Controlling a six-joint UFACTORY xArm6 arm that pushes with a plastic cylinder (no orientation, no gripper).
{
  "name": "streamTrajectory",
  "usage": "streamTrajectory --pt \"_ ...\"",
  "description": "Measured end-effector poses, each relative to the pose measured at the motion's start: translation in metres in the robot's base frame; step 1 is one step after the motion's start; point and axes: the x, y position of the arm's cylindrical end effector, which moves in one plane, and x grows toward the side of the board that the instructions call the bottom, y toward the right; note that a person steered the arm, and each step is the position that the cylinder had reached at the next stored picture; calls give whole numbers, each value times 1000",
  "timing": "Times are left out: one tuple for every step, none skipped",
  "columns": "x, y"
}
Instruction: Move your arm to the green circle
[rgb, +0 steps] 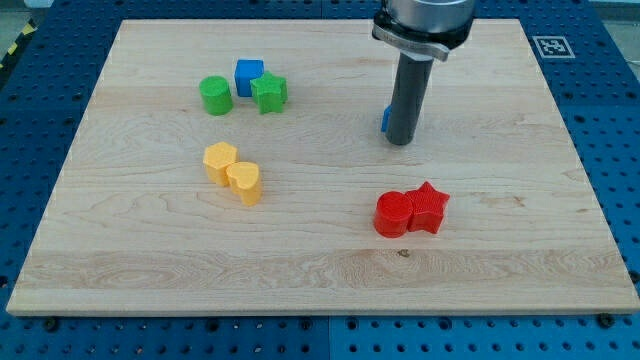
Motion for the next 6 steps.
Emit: streamTrajectory --pt "-23 0" --pt "-34 -8" --pt "-35 -70" --pt "-73 -115" --pt "-124 -135" --pt "-148 -189"
